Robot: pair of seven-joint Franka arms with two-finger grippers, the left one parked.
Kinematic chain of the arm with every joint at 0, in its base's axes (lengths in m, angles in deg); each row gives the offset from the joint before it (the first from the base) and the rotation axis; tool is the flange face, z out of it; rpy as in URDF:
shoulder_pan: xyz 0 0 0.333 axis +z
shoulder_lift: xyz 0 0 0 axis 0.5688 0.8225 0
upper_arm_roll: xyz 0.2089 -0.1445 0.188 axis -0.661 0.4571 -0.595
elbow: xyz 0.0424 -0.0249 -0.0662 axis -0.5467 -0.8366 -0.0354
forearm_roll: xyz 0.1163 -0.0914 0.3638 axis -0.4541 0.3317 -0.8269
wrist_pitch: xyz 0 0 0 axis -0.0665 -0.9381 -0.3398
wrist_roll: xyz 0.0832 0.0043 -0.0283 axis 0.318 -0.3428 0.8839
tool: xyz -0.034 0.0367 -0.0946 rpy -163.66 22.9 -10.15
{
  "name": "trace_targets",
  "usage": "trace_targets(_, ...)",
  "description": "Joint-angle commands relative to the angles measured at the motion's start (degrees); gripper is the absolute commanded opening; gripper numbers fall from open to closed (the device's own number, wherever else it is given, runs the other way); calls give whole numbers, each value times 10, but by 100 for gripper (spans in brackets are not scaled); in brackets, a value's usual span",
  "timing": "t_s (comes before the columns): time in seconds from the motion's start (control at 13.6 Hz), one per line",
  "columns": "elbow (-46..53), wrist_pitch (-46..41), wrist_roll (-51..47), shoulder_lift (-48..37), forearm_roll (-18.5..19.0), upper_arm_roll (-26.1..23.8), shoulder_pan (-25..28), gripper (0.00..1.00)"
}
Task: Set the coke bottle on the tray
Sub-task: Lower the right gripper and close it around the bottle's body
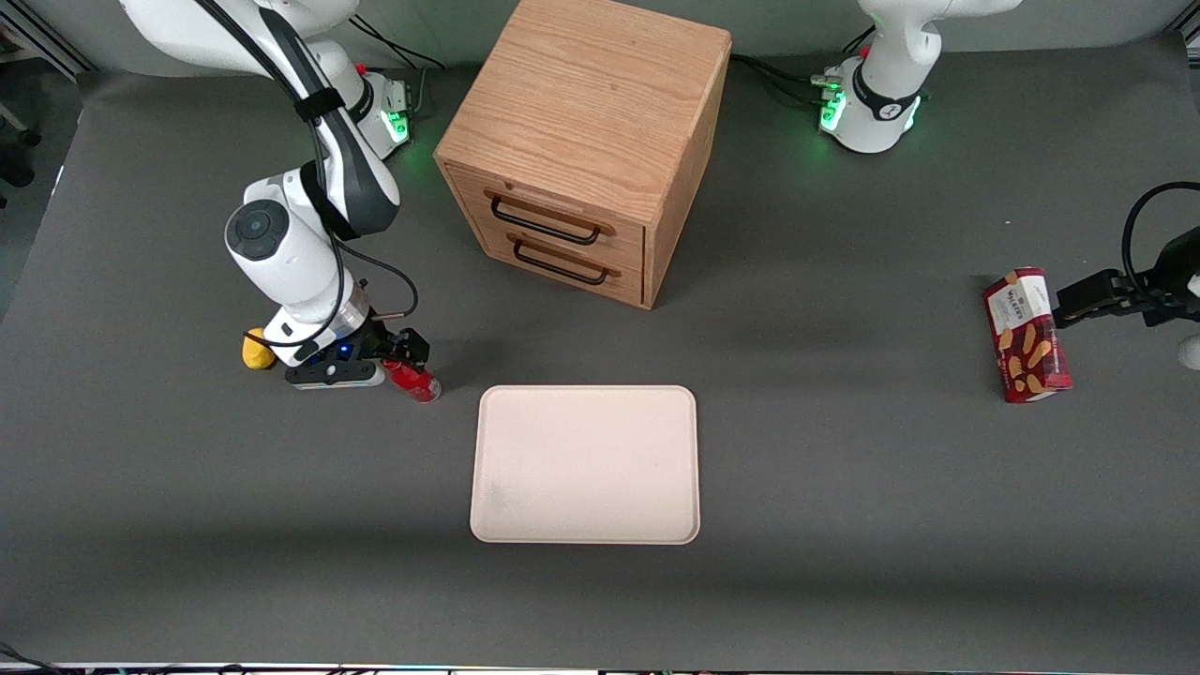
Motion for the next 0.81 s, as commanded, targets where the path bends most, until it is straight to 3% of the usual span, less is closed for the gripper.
trace_targets(0.0, 29, -45, 13, 3, -2, 5, 3, 96)
trace_targets(0.22, 28, -46, 13, 5, -2, 5, 4, 95)
trace_targets(0.51, 26, -46, 14, 7, -2, 5, 4, 79)
trace_targets(0.73, 26, -46, 14, 7, -2, 5, 4, 42)
